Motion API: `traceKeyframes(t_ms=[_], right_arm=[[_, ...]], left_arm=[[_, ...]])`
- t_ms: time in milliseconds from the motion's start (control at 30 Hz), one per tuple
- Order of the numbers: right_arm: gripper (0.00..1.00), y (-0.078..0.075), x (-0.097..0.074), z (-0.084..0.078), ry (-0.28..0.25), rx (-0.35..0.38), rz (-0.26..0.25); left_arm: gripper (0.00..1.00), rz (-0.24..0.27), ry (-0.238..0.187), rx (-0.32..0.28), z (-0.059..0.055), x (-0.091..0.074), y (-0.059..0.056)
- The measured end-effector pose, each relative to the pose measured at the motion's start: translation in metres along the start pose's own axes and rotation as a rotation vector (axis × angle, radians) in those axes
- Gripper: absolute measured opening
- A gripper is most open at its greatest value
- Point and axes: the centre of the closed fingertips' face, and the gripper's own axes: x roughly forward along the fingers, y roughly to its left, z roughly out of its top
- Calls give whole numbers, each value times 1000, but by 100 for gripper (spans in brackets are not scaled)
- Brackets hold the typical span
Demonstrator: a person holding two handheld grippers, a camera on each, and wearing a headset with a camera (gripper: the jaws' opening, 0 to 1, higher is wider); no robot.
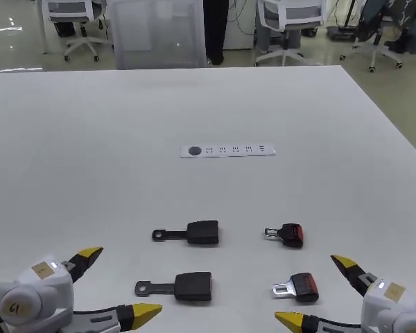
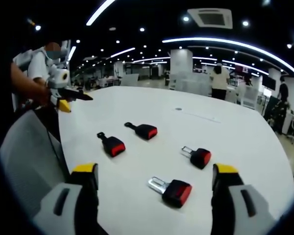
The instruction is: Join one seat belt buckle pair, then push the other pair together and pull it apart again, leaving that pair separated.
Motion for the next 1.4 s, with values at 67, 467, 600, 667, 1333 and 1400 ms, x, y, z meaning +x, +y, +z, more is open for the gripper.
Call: traceKeyframes(t_ms=[67,467,600,667,1333,1400], right_arm=[[98,-1,2,-1,2,-1,3],[97,-2,12,-6,33,-7,32],[97,-3,17,-8,48,-13,50],[97,-4,19,-8,48,-10,55],[95,-12,42,-21,116,-29,155],[94,-14,44,-24,127,-38,173]], left_arm=[[100,-2,2,2,0,2,0],[100,-29,29,12,-4,16,-3],[100,-42,44,22,-7,21,-4],[100,-46,49,23,-8,23,-4],[98,-130,130,79,-17,61,-5],[97,-141,136,85,-18,65,-5]])
